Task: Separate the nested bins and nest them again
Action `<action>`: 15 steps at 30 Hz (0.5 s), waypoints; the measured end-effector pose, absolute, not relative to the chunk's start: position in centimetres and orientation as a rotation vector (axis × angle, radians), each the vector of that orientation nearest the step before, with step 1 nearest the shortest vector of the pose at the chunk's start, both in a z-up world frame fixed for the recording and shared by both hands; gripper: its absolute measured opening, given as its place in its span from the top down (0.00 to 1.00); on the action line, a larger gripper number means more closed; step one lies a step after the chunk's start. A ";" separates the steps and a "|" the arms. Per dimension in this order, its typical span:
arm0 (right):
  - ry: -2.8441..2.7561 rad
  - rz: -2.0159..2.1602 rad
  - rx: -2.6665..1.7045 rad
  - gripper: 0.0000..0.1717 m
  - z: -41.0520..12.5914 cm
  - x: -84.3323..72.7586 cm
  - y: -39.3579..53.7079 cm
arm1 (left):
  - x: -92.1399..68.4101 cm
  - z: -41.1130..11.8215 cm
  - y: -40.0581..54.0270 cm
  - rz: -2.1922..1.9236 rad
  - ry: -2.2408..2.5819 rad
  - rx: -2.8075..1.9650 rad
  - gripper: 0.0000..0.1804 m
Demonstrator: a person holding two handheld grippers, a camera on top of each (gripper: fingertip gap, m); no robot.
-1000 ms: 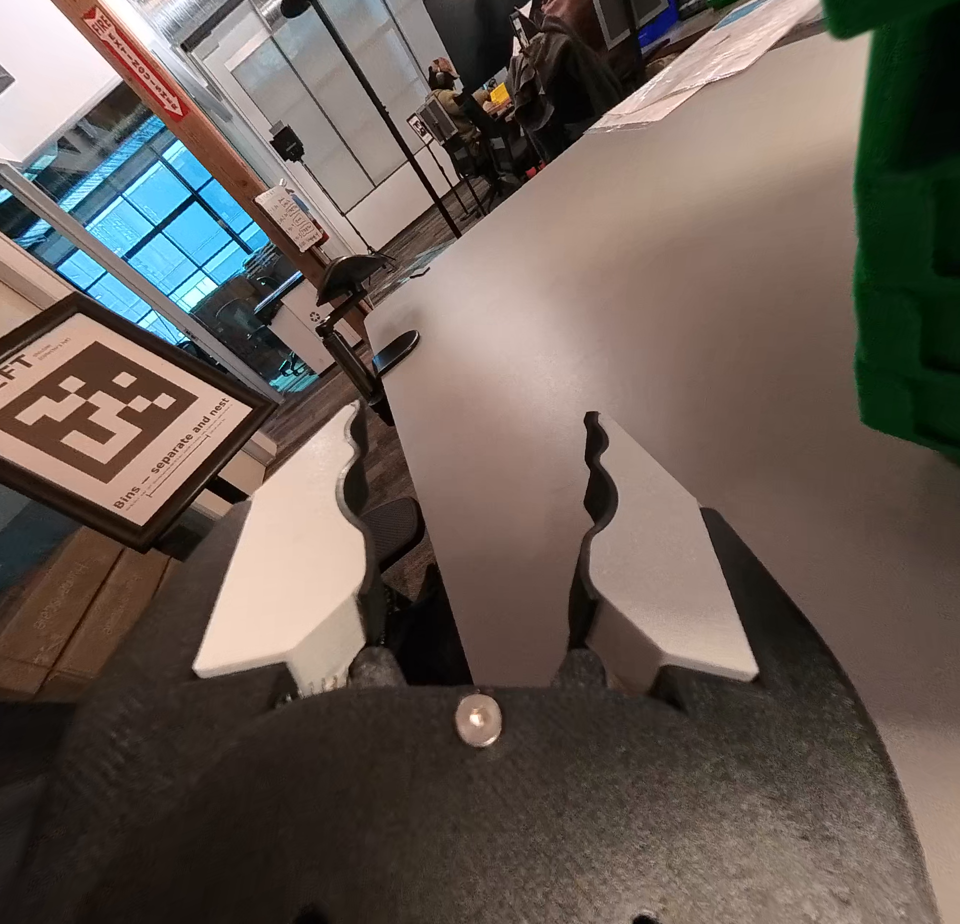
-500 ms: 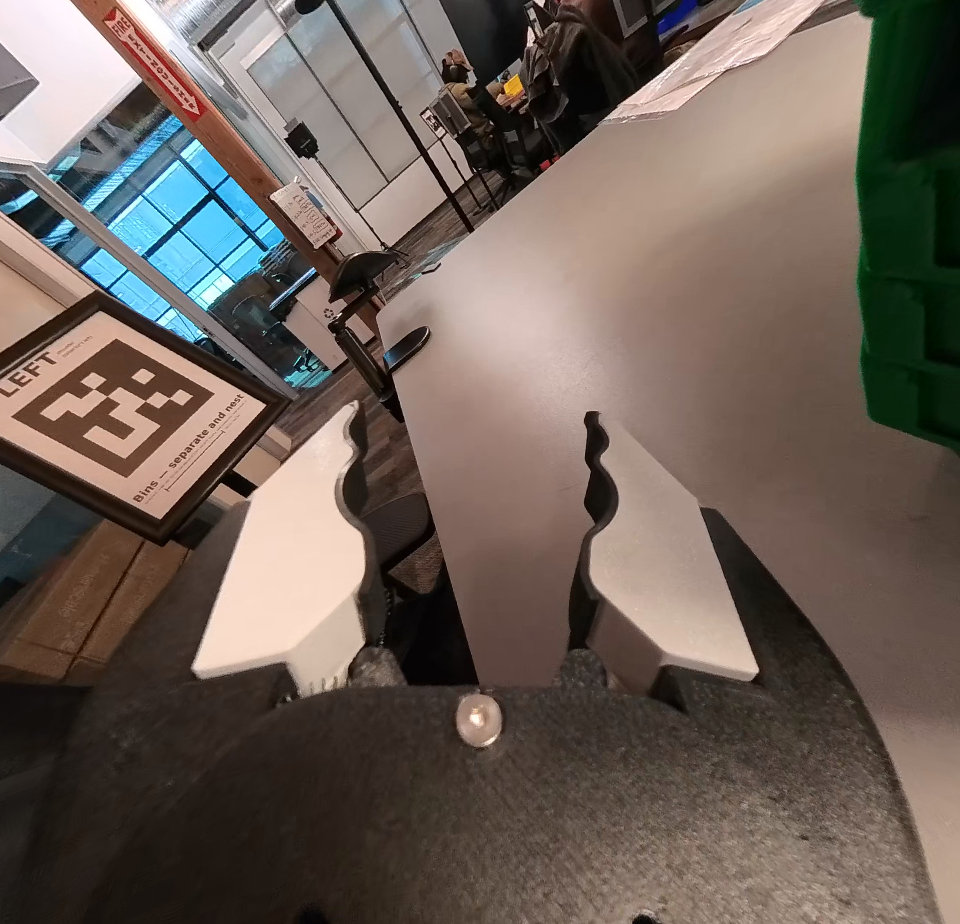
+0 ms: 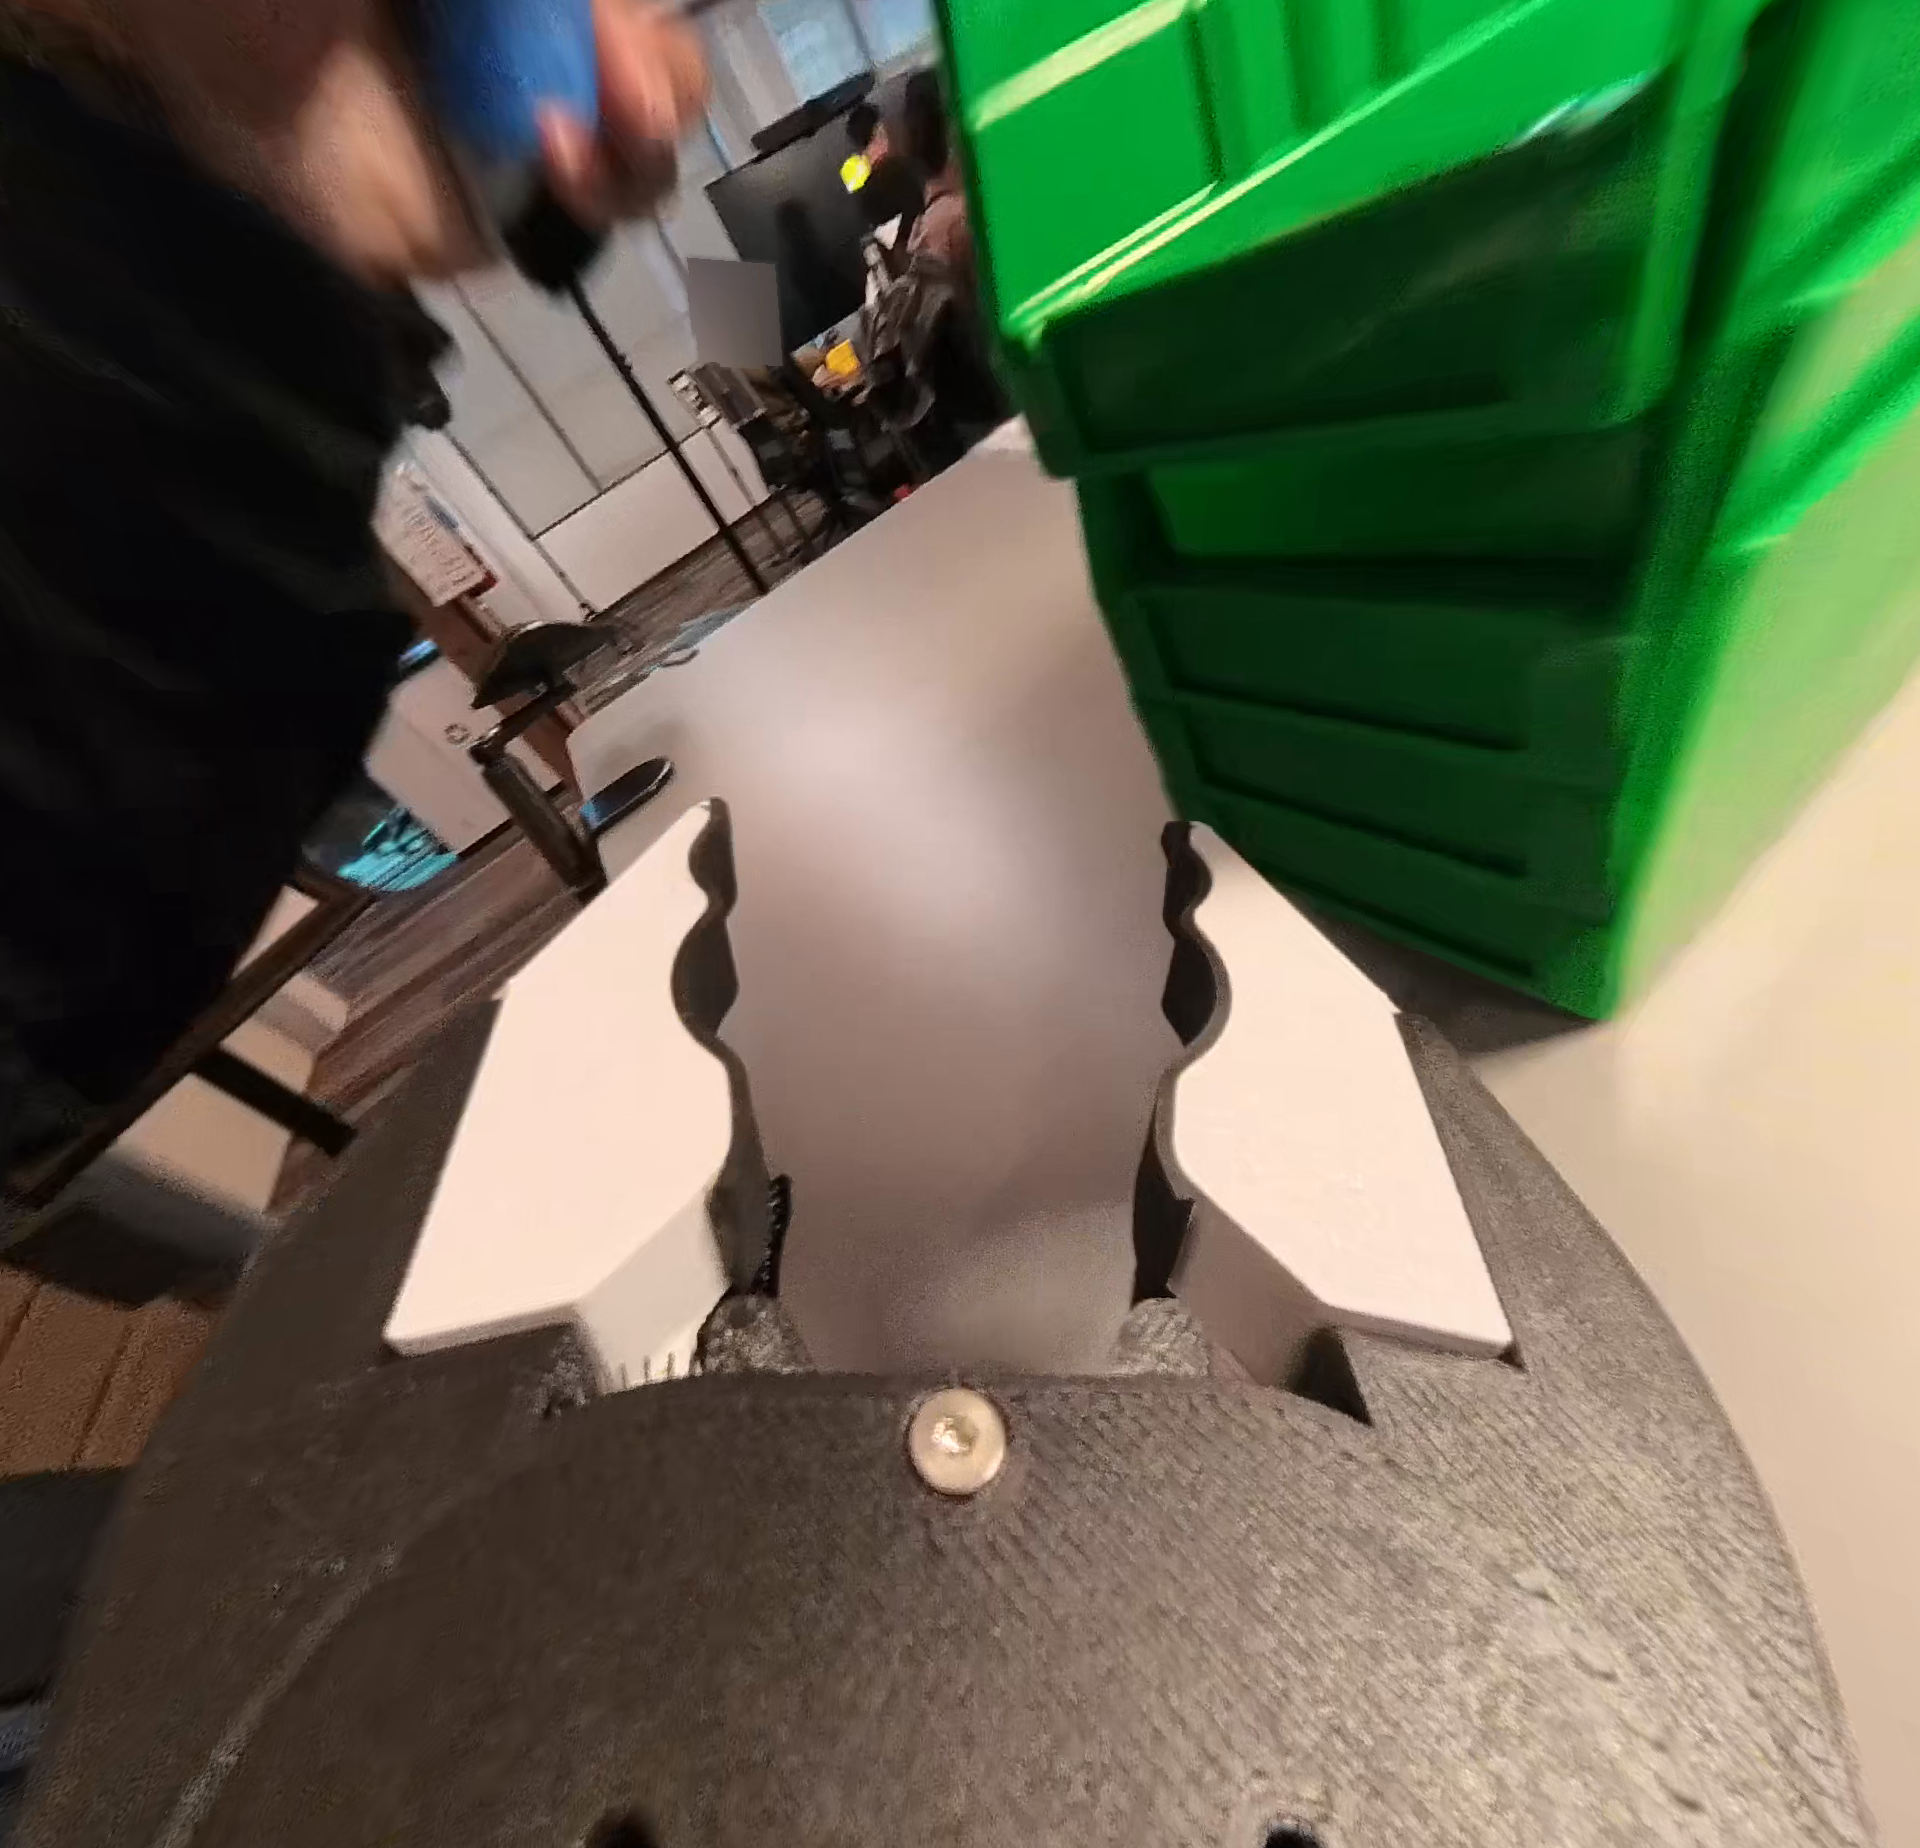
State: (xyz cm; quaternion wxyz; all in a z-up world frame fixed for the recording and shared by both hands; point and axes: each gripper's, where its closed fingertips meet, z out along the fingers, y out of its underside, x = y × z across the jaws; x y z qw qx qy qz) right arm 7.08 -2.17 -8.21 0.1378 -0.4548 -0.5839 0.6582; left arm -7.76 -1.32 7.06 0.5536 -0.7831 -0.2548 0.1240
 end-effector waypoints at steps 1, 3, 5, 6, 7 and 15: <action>-1.654 1.897 -1.309 0.51 -7.9 7.2 -1.1 | -8.7 5.7 -2.6 0.286 -0.601 -1.804 0.31; -1.596 1.886 -1.289 0.53 -7.2 7.8 0.6 | -10.1 1.5 -4.0 0.171 -0.624 -1.744 0.32; -1.521 1.837 -1.277 0.53 -6.6 8.1 2.4 | -10.1 -2.7 -3.9 -0.039 -0.650 -1.697 0.31; -1.482 1.803 -1.269 0.53 -6.3 8.2 3.3 | -9.7 -4.3 -3.7 -0.129 -0.654 -1.668 0.31; -1.441 1.764 -1.269 0.53 -6.0 8.1 4.3 | -9.2 -5.4 -3.5 -0.193 -0.645 -1.642 0.31; -1.390 1.598 -1.328 0.47 -4.7 5.1 7.4 | -3.1 -10.9 -1.7 -0.259 -0.475 -1.786 0.31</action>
